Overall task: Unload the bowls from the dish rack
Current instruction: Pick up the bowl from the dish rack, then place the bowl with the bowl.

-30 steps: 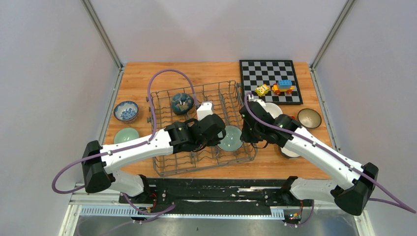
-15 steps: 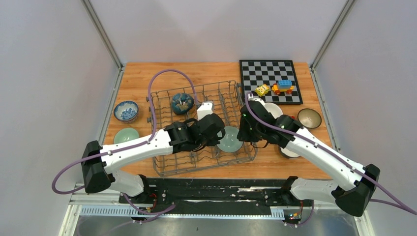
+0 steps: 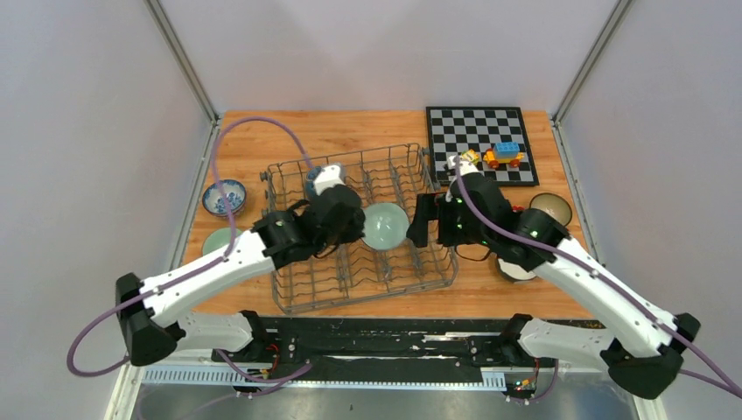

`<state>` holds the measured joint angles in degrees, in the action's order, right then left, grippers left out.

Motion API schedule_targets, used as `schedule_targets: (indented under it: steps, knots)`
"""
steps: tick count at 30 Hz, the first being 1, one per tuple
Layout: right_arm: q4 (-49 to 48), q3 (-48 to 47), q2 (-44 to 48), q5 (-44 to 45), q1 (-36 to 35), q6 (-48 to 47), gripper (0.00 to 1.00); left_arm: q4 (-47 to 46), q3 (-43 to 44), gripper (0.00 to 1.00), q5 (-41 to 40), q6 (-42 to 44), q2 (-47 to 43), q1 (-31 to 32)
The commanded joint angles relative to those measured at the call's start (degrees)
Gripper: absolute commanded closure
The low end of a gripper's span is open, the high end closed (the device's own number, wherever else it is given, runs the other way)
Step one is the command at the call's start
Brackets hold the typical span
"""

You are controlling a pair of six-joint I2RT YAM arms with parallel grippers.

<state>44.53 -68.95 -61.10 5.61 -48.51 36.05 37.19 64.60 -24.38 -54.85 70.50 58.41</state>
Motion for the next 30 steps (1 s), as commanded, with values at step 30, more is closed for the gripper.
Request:
schedule_targets:
  steps: [30]
  knots:
    - [-15.91,25.98,24.26,-11.2,-0.61,-8.19,0.05,7.94,-17.32,1.0,-9.09,6.31,-24.0,-71.15]
